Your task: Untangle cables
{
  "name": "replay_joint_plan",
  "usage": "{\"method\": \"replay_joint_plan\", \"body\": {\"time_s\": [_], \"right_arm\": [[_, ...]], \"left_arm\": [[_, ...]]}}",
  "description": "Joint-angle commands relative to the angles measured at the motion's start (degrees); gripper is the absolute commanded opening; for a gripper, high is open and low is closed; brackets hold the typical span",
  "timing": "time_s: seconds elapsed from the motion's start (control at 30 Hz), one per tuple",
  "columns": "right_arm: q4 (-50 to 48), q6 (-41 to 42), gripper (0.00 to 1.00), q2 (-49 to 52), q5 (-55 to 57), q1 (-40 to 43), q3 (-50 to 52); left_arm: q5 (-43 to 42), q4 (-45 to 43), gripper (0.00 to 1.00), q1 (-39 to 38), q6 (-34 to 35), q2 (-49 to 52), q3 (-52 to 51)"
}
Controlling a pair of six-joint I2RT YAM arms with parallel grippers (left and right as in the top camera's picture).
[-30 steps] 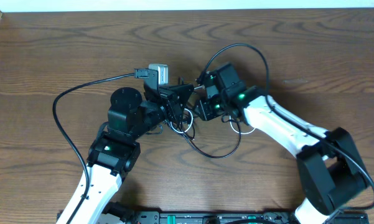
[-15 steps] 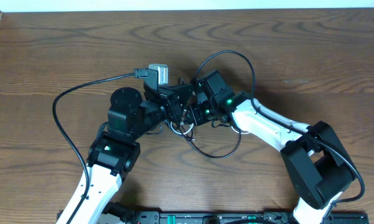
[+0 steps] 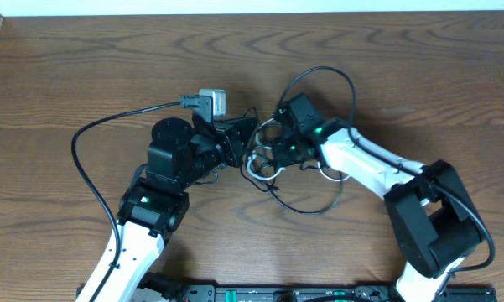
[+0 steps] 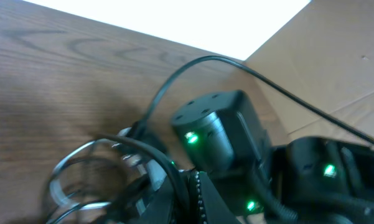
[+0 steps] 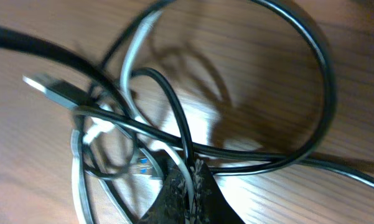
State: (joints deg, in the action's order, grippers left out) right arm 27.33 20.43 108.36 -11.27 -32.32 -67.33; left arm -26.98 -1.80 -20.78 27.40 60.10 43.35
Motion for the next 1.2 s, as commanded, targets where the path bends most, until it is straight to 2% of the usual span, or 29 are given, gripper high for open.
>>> {"method": "replay_joint_plan", "body": {"time_s": [0.0,0.3,0.67,1.17], "right_arm": [[3.1,1.1,0.01,0.5,8.3,2.9,-0.4],[9.0,1.4,0.01,0.5,16.8,10.4,-0.4],[12.3,1.4,0.01,0.5,17.0,20.1,-0.4],[14.7,1.8,0.01,0.5,21.8,31.5,-0.4]], "left_arm": [[1.8,-0.2,0.08,0.7,-2.3,-0.8,0.1],[2.6,1.3,0.08,10.5,-2.3,-1.9,0.1],[0.2,5.3,0.08,28.6,-2.5,-4.5,0.1],[0.0,5.7,0.08,41.0,-2.5,-4.5,0.1]]}}
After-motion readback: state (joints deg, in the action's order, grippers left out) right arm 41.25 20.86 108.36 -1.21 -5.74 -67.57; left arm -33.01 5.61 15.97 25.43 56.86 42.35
